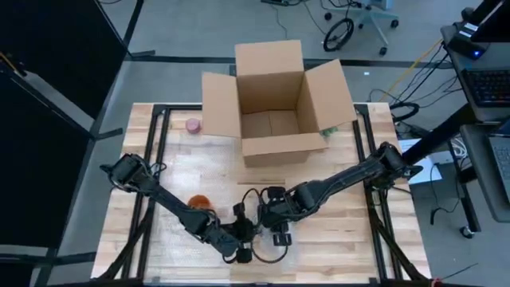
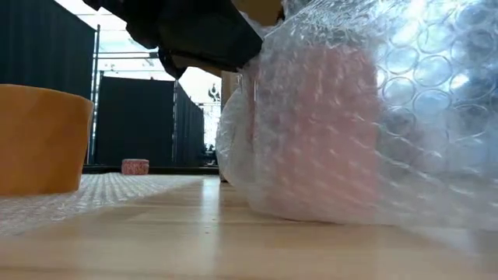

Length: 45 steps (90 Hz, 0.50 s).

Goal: Wrap mug
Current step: Wrap the pink cup with the bubble wrap

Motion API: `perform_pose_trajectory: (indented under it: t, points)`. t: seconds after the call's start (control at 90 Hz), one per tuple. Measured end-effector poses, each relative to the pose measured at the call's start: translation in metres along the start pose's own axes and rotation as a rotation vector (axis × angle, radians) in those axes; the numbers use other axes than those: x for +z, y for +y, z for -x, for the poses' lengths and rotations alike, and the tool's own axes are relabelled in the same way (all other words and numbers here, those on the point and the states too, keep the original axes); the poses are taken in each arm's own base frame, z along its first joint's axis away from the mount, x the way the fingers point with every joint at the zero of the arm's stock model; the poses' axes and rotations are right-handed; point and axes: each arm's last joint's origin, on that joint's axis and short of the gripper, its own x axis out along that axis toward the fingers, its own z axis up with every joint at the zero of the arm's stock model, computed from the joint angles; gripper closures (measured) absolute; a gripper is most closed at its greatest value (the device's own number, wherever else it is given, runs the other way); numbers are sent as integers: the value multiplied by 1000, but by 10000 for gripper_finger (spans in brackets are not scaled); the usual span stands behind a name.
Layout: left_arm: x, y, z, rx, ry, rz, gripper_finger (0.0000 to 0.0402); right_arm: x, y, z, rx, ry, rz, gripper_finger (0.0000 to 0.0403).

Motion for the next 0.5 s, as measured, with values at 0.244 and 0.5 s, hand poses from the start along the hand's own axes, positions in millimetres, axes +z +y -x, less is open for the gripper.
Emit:
perform_pose_trajectory:
  t: [0.244, 0.5]
  points:
    - [0, 0, 0, -1, -1, 0, 402, -7, 9, 46, 85, -55, -62, 289]
    - [1, 1, -1, -4, -4, 2, 401, -14, 51, 39, 165, -105, 5, 329]
